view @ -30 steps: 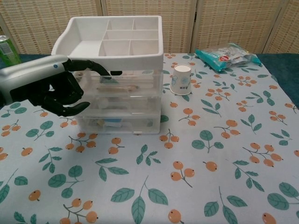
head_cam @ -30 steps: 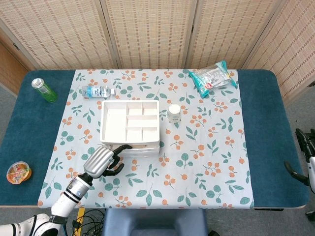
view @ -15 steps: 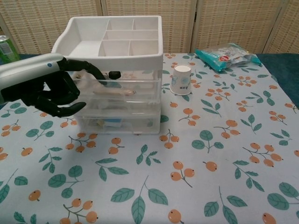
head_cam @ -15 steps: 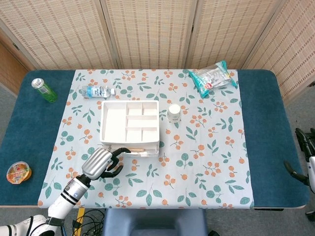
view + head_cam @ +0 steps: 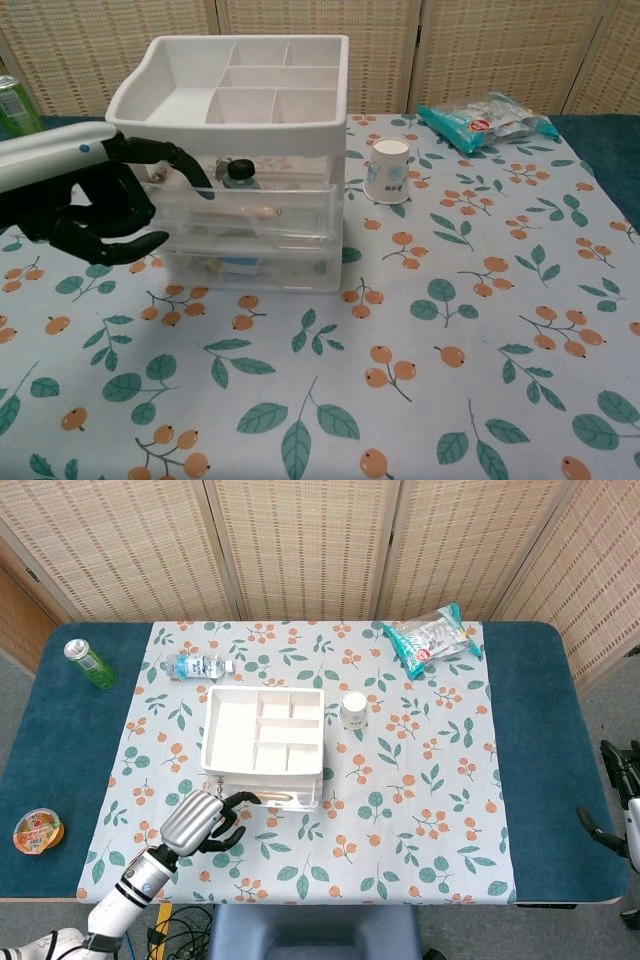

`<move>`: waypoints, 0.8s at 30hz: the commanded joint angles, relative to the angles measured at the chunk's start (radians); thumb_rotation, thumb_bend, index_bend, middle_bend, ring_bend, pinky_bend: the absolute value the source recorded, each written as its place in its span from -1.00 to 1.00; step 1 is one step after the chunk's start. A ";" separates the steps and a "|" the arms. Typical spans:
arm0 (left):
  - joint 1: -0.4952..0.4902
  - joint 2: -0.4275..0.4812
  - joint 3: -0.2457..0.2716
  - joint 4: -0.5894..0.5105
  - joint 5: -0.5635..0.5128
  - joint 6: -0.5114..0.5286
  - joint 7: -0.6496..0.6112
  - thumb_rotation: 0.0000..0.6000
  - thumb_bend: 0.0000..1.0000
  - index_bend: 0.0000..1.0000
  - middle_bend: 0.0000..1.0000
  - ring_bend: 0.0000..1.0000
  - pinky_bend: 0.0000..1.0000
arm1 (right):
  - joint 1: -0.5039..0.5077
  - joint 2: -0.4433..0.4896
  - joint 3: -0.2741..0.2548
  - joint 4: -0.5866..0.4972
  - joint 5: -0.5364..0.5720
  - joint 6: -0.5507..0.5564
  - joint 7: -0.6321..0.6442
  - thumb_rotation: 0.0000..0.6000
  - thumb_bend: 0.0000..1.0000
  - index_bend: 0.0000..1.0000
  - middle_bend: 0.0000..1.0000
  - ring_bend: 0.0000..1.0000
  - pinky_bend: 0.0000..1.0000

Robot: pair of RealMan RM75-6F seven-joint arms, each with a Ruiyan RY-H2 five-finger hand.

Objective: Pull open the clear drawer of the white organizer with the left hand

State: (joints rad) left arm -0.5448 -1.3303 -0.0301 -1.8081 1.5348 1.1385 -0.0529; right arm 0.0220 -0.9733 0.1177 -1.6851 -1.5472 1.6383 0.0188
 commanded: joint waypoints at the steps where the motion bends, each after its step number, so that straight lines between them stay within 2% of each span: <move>1: 0.003 0.003 0.004 -0.005 0.003 0.001 0.002 1.00 -0.14 -0.37 0.81 0.98 1.00 | 0.000 0.000 0.000 0.001 0.000 0.001 0.000 1.00 -0.44 -0.91 -0.64 -0.81 -0.92; 24: 0.031 0.032 0.047 -0.077 0.049 0.011 0.014 1.00 -0.14 -0.28 0.81 0.98 1.00 | -0.010 -0.002 -0.001 0.014 -0.002 0.014 0.018 1.00 -0.44 -0.91 -0.64 -0.80 -0.92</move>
State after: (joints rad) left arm -0.5146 -1.2984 0.0167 -1.8850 1.5836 1.1493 -0.0393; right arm 0.0121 -0.9748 0.1169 -1.6710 -1.5492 1.6524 0.0371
